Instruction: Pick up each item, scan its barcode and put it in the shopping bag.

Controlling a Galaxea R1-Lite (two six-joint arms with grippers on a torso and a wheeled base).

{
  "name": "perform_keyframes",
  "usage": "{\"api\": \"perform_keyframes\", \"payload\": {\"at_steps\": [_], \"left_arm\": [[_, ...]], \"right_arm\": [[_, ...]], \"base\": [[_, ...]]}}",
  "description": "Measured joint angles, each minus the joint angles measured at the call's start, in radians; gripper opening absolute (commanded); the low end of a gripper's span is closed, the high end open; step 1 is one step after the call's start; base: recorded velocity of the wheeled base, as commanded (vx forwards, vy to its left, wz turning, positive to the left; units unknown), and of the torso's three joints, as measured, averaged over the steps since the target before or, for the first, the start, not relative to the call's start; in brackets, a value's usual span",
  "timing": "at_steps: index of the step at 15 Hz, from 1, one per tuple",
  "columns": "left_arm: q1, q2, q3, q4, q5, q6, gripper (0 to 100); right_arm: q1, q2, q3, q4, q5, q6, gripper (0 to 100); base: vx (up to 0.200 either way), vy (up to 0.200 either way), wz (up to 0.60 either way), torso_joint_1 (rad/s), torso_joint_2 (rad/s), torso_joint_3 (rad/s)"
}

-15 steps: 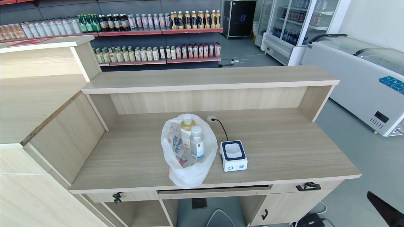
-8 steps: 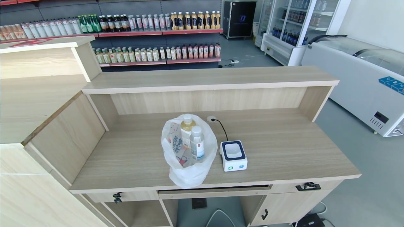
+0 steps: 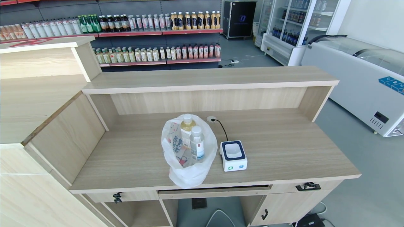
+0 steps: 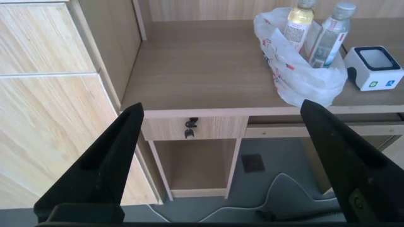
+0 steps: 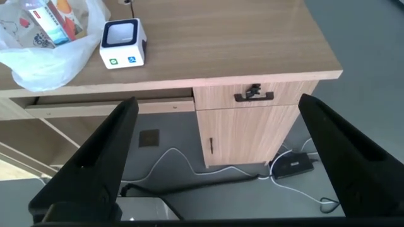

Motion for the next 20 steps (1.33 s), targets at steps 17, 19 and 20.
{"api": "perform_keyframes", "payload": {"at_steps": [17,19,20], "left_arm": [[0.0,0.0,0.0,0.0,0.0,0.0,100],[0.0,0.0,0.0,0.0,0.0,0.0,100],[0.0,0.0,0.0,0.0,0.0,0.0,100]], "right_arm": [[-0.042,-0.027,0.0,0.01,0.021,0.012,100],[-0.043,-0.027,0.0,0.01,0.021,0.012,100],[-0.043,-0.027,0.0,0.01,0.021,0.012,100]], "base": [[0.0,0.0,0.0,0.0,0.0,0.0],[0.0,0.0,0.0,0.0,0.0,0.0],[0.0,0.0,0.0,0.0,0.0,0.0]]}}
